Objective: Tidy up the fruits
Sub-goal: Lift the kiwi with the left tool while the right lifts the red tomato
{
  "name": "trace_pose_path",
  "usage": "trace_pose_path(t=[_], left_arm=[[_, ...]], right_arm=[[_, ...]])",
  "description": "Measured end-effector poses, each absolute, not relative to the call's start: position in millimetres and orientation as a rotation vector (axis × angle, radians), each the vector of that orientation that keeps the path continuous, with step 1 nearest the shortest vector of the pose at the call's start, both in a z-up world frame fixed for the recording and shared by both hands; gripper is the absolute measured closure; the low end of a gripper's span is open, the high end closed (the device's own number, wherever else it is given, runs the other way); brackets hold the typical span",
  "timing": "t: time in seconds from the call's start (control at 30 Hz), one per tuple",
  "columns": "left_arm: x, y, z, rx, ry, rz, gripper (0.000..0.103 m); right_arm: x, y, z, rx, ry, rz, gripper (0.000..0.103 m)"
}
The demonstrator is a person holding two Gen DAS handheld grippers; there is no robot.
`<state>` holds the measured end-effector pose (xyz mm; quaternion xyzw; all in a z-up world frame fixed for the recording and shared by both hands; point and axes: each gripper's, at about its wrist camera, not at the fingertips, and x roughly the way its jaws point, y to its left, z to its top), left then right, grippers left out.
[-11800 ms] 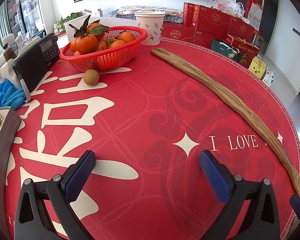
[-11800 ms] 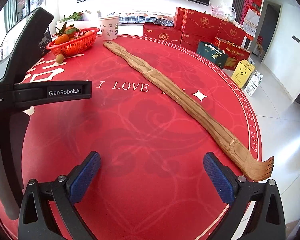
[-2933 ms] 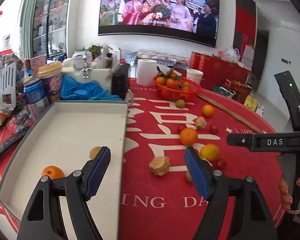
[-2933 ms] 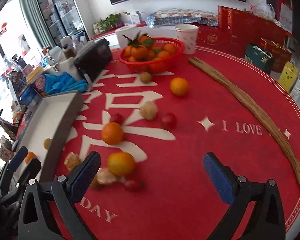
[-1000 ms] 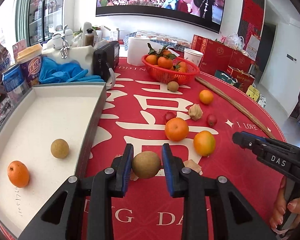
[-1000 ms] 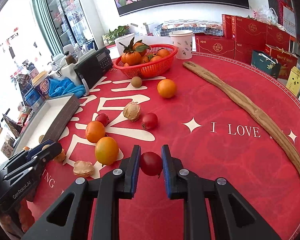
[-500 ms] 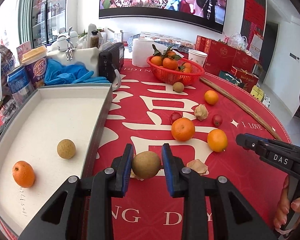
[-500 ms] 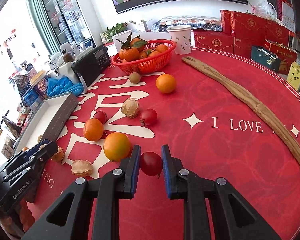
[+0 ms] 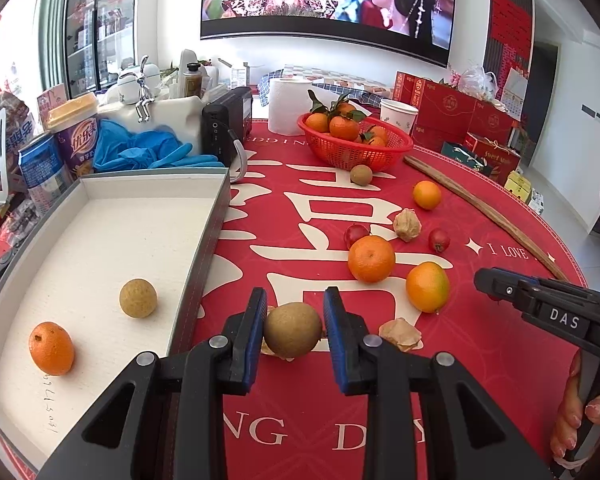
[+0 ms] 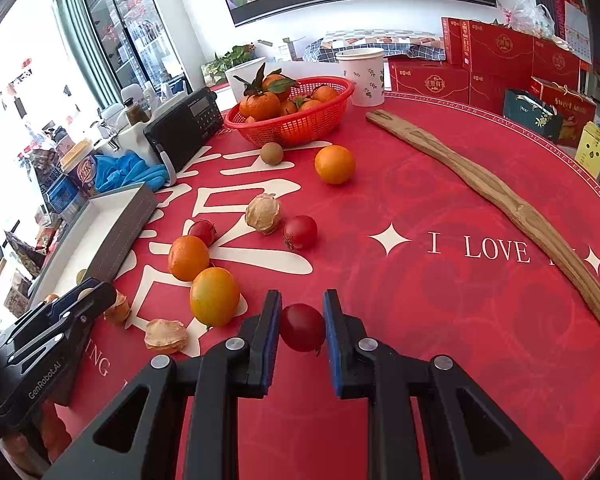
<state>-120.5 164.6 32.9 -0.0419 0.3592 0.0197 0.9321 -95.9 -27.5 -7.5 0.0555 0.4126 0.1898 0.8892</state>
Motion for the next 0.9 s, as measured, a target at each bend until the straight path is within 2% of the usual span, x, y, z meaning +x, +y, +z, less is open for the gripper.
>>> trace_pose_path(t=[0.9], left_arm=[[-122.7, 172.2, 34.9, -0.092, 0.72, 0.063, 0.071]], right_arm=[[-96.0, -23.7, -9.2, 0.117, 0.858, 0.398, 0.081]])
